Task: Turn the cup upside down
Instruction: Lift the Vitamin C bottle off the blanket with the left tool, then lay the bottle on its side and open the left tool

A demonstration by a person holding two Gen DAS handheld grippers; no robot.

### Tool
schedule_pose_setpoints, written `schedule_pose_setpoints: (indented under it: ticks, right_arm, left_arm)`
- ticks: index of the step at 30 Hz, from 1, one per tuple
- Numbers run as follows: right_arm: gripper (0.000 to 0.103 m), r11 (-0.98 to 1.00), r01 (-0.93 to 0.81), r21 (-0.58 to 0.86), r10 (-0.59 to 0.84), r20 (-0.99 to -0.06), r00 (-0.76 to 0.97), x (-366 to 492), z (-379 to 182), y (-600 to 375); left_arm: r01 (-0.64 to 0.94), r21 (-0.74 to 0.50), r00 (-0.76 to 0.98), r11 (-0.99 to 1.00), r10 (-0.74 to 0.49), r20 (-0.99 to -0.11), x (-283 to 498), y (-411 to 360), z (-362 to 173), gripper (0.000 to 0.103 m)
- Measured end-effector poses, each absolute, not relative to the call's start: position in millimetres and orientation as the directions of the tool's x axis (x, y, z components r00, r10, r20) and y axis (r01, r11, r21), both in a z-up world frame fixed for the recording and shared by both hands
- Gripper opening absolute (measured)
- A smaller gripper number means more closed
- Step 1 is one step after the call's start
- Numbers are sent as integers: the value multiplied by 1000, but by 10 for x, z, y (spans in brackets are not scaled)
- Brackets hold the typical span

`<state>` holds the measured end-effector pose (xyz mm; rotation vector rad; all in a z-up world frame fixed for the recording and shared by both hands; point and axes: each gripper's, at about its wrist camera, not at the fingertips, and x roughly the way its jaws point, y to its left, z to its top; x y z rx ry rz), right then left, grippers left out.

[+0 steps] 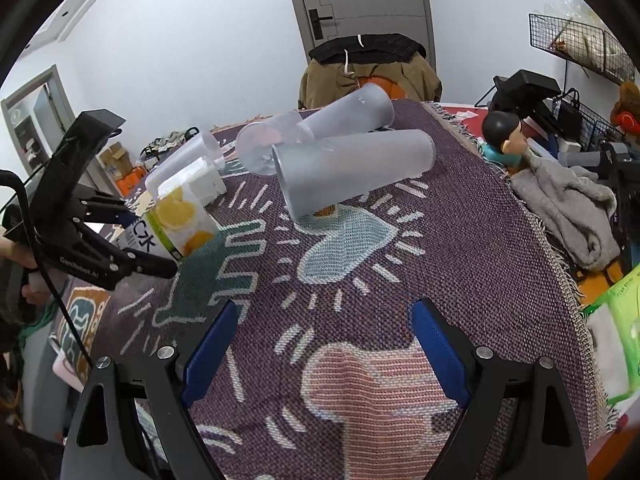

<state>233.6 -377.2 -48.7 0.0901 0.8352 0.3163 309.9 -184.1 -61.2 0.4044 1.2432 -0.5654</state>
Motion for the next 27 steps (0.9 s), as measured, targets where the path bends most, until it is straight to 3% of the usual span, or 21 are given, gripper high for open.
schedule_pose_setpoints:
  ticks: [12,14,15,16,24,27]
  right_arm:
    - [89,944,-266,195,321,-724,611,2247,-567,-3857]
    - [89,941,-279,190,326,-725,606,2248,-568,-3835]
    - [89,940,-285,188,329,-726,604,2252,-564,-3821]
    - [89,938,-291,186,331,-726,603,2253,-560,-3802]
    - [89,898,-428,99,370,-697,614,2289,-354,-3523]
    - [89,856,-517,-14,357,-707,611,2336,-287,-3315]
  left_arm:
    - [646,-64,84,761,-155,-984,3038,-2056,-871,66]
    - [643,-89,70,761,-174,-982,3019,-2023,-865,86]
    - [638,-99,73,764,-188,-979,3012,-1998,-843,101]
    - [634,-104,78,766,-197,-977,3006,-1980,-824,103]
    - [578,-86,175,812,-226,-958,2929,-1580,-544,103]
    - [536,-25,290,844,-211,-934,2879,-1331,-378,103]
